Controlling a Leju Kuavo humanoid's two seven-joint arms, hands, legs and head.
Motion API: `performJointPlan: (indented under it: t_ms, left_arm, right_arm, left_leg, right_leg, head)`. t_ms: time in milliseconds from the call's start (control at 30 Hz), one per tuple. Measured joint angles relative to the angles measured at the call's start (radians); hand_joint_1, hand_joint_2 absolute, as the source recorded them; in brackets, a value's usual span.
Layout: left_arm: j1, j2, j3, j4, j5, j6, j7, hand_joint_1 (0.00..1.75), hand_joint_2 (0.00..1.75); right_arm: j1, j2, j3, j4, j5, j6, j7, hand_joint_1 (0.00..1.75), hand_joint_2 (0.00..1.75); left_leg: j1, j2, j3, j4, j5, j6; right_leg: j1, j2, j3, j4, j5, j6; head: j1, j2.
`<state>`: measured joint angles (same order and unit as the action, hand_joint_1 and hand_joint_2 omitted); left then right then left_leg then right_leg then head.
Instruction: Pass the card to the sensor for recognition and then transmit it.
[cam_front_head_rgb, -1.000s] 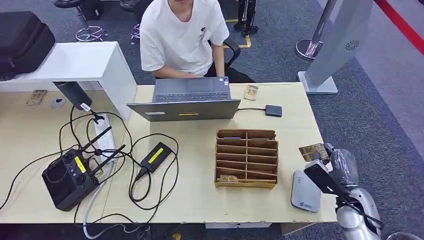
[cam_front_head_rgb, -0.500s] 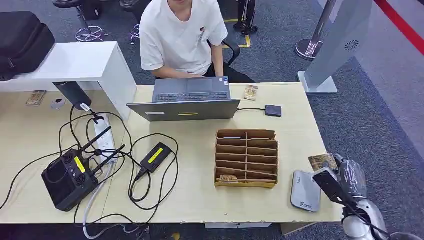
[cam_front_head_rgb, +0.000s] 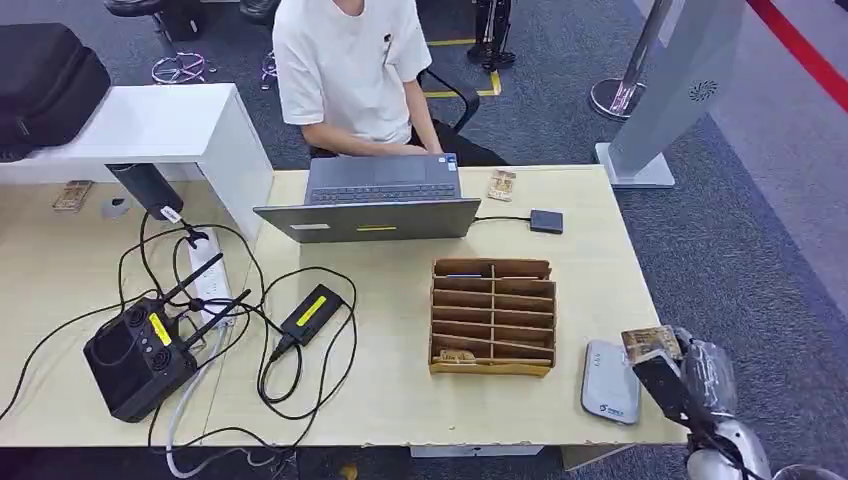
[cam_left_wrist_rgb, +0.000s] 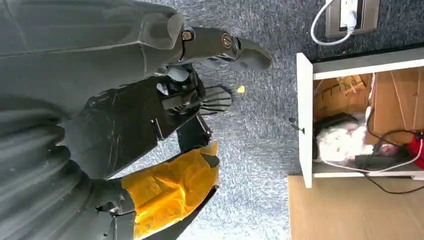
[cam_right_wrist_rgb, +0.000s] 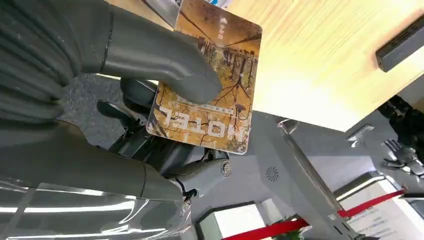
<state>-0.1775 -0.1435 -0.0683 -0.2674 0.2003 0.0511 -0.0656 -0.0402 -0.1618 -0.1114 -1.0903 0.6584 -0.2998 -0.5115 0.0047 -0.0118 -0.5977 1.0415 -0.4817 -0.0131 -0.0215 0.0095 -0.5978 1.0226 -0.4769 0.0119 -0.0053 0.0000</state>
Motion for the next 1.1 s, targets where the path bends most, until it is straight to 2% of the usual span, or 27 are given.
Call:
performJointPlan:
  t_ms: [267,467,700,833,933,1000,1100]
  left_arm:
    - [0.000,-0.001,0.011,-0.006,-0.026,0.000,0.013,0.00,1.75]
    - [-0.005,-0.003,0.018,-0.009,-0.066,0.000,0.033,0.00,1.75]
    - [-0.012,-0.012,0.033,-0.011,-0.105,0.011,0.050,0.00,1.75]
    - [-0.016,-0.018,0.034,-0.011,-0.134,0.052,0.049,0.00,1.75]
    - [-0.018,-0.022,0.035,-0.011,-0.156,0.083,0.040,0.00,1.75]
    - [-0.019,-0.026,0.035,-0.011,-0.189,0.106,0.032,0.00,1.75]
    - [-0.026,-0.027,0.037,-0.011,-0.201,0.088,0.061,0.00,1.75]
  right_arm:
    - [-0.039,0.022,0.006,0.027,0.042,0.003,-0.007,1.75,1.75]
    - [-0.128,0.028,0.065,0.011,0.065,-0.001,0.016,1.75,1.75]
    - [-0.328,0.028,0.183,-0.057,0.081,0.019,0.082,1.75,1.75]
    - [-0.443,0.031,0.252,-0.082,0.095,0.048,0.150,1.75,1.75]
    - [-0.490,0.034,0.289,-0.091,0.098,0.042,0.167,1.75,1.75]
    - [-0.533,0.046,0.323,-0.092,0.139,0.035,0.199,1.75,1.75]
    - [-0.628,0.071,0.391,-0.073,0.200,0.029,0.261,1.75,1.75]
  left_leg:
    - [0.000,0.001,0.001,0.000,0.000,0.000]
    - [0.000,0.000,0.000,0.000,0.003,0.001]
    - [-0.001,-0.001,-0.002,0.001,0.005,0.001]
    - [-0.001,-0.001,-0.003,0.001,0.005,0.000]
    - [-0.001,-0.005,-0.005,0.001,0.006,0.001]
    - [-0.001,-0.004,-0.007,0.001,0.007,0.001]
    - [-0.001,-0.005,-0.007,0.001,0.008,0.002]
  right_leg:
    - [0.000,0.001,0.001,0.000,0.000,0.000]
    - [0.000,0.000,0.001,0.001,0.002,0.001]
    - [0.000,-0.001,0.000,0.001,0.005,0.001]
    - [-0.001,-0.001,-0.001,0.000,0.005,0.002]
    - [-0.001,-0.005,-0.001,0.000,0.006,0.002]
    - [-0.001,-0.005,-0.003,0.001,0.006,0.002]
    - [-0.002,-0.005,-0.004,0.000,0.006,0.002]
  head:
    - [0.000,0.000]
    - [0.000,0.000]
    - [0.000,0.000]
    - [0.000,0.000]
    - [0.000,0.000]
    - [0.000,0.000]
    - [0.000,0.000]
